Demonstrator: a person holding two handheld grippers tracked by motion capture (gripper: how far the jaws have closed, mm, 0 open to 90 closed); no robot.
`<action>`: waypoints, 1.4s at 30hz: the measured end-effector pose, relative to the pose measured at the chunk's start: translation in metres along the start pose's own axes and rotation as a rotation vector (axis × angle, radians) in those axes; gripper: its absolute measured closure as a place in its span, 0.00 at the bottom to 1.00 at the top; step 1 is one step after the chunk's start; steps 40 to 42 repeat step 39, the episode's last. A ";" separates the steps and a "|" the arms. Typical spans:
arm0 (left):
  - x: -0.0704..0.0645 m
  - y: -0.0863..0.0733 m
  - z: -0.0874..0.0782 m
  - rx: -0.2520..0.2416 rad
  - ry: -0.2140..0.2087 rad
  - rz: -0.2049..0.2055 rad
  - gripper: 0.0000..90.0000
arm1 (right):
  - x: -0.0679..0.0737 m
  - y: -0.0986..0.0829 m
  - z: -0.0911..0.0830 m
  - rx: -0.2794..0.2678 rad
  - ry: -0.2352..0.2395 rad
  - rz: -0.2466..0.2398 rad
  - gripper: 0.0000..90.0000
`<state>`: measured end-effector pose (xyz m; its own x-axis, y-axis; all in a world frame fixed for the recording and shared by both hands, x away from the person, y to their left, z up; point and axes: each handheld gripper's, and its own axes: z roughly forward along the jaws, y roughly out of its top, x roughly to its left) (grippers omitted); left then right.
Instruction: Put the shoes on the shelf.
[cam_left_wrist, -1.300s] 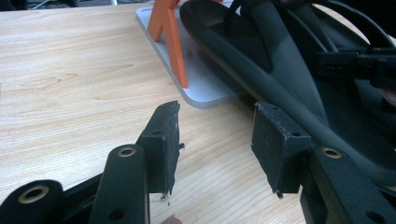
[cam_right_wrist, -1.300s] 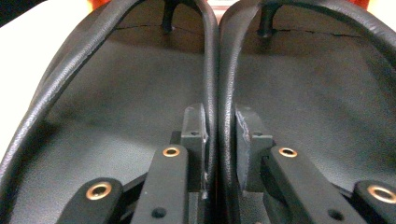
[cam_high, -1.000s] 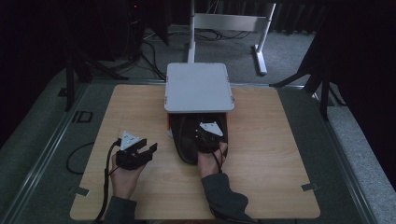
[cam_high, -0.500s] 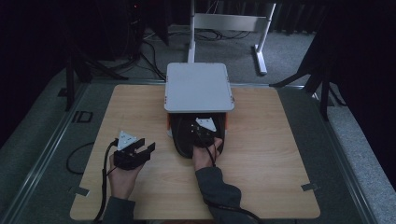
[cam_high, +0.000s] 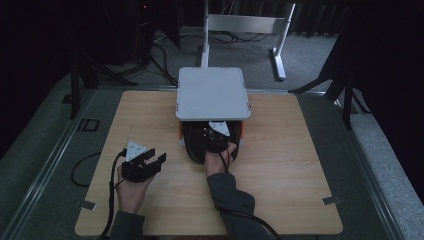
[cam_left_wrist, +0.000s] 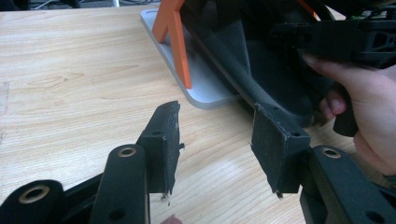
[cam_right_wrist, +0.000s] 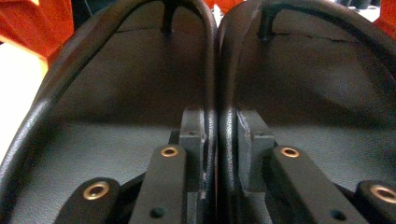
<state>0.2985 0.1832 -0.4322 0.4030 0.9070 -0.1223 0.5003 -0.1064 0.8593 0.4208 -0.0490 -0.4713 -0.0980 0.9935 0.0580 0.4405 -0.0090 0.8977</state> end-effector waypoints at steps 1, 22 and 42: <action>0.000 0.000 0.000 0.000 0.001 0.000 0.58 | 0.001 0.001 0.003 -0.001 -0.005 0.006 0.83; 0.000 -0.002 0.001 0.005 -0.003 -0.001 0.58 | 0.006 0.003 0.010 -0.084 -0.021 -0.073 0.62; 0.002 -0.002 0.001 0.005 0.013 -0.007 0.58 | -0.004 -0.002 -0.022 -0.067 0.021 -0.073 0.52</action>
